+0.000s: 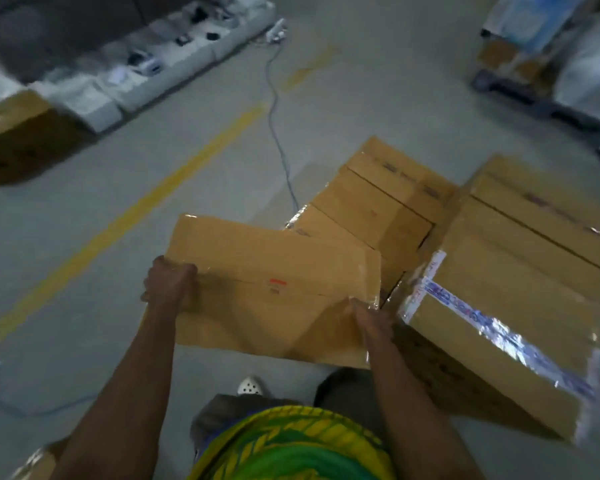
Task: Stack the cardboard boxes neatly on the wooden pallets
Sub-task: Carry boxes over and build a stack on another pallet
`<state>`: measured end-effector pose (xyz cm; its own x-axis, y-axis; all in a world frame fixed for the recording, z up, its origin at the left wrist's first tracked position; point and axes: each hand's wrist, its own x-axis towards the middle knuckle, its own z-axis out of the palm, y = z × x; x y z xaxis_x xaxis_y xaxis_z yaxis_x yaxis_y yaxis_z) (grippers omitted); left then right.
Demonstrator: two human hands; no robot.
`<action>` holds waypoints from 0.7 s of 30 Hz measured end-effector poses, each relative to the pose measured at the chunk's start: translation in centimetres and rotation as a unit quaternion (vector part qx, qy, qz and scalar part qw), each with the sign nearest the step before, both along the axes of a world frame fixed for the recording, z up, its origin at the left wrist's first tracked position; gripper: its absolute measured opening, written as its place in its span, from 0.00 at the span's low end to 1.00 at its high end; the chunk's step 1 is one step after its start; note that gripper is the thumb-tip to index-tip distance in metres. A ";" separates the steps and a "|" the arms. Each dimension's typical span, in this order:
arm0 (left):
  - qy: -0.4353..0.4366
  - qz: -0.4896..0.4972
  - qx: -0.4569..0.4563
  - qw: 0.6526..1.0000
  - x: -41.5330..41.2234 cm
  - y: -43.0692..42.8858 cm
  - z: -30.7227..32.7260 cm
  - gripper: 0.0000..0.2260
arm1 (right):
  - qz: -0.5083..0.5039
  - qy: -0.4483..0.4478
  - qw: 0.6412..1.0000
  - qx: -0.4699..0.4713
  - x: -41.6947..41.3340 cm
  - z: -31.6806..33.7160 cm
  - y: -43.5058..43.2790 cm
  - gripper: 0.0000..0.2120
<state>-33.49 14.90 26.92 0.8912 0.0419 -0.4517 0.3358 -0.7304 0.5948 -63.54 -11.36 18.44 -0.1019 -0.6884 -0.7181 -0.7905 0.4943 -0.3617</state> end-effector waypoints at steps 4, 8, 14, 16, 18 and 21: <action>0.007 -0.097 0.000 0.995 5.9 -7.3 -1.1 0.34 | -0.110 -0.026 0.994 0.008 0.6 -1.8 -2.0 0.63; 0.027 -0.171 0.005 0.985 10.8 -16.1 -3.2 0.38 | -0.160 -0.039 0.986 0.021 2.1 -3.8 -4.6 0.64; 0.062 -0.242 -0.016 0.968 15.5 -26.8 -7.9 0.33 | -0.219 -0.015 0.975 0.025 3.6 -5.2 -10.4 0.59; 0.079 -0.258 -0.038 0.962 15.8 -30.1 -8.1 0.21 | -0.240 -0.033 0.970 0.024 2.7 -9.5 -12.6 0.65; 0.091 -0.269 -0.054 0.957 16.3 -32.8 -9.0 0.19 | -0.247 -0.043 0.968 0.015 1.0 -16.3 -14.8 0.70; 0.107 -0.294 -0.076 0.947 16.6 -36.1 -9.4 0.12 | -0.259 -0.018 0.966 0.001 1.1 -16.0 -17.0 0.63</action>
<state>-16.92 -21.21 17.47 0.6276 -0.5136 -0.5850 0.0225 -0.7392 0.6731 -62.43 -28.39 2.44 -0.4076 -0.5493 -0.7294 -0.4234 0.8214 -0.3820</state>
